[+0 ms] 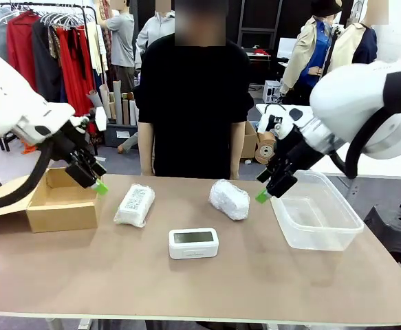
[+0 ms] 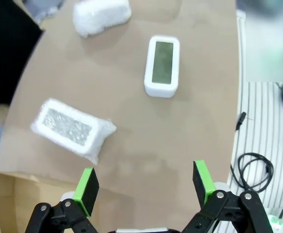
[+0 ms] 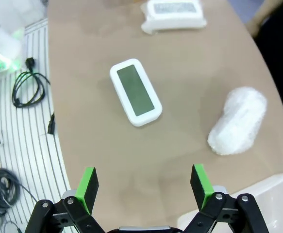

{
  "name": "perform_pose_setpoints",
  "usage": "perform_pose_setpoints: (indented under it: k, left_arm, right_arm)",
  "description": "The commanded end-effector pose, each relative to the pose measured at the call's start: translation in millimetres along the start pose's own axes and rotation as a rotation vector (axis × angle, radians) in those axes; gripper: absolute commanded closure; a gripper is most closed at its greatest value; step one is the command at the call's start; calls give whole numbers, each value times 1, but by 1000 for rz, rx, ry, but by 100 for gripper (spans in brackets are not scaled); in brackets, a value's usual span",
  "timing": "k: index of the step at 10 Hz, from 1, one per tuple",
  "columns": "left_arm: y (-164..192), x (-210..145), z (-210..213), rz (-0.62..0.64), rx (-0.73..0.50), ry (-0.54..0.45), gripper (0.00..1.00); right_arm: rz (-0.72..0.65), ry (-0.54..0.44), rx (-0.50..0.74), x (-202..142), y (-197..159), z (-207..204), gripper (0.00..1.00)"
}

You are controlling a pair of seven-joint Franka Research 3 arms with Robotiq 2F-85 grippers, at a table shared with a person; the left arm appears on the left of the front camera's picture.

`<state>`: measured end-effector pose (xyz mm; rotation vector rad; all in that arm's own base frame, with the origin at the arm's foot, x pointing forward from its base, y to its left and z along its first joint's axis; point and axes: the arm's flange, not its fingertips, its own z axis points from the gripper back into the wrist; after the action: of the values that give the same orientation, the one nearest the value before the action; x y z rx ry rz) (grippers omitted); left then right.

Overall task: Separate and place wrapped and unwrapped clocks.
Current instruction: Pick up the Digital clock indicated by the person.

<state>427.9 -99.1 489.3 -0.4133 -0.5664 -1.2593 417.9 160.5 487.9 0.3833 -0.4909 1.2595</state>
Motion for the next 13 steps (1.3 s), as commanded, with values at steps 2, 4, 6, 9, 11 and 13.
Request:
perform_pose_setpoints:
  k: [2, 4, 6, 9, 11, 13]
  left_arm:
    - [29, 1, 24, -101, 1, -152, 0]
    - [35, 8, 41, -121, 2, -212, 0]
    - [38, 6, 40, -120, -21, -252, 0]
    - [33, 9, 47, -107, 3, -225, 0]
    - [35, 7, 41, -87, 2, -221, 0]
    - [63, -5, 33, -110, -96, -319, 0]
  right_arm:
    - [63, -86, 48, -6, -20, 27, 0]
    - [71, -136, 60, -9, -29, 44, 0]
    - [80, -200, 79, -15, -36, 51, 0]
    - [52, -144, 47, -11, -27, 51, 0]
    - [51, -157, 49, -14, -29, 51, 0]
    - [142, -262, 127, -23, -56, 50, 0]
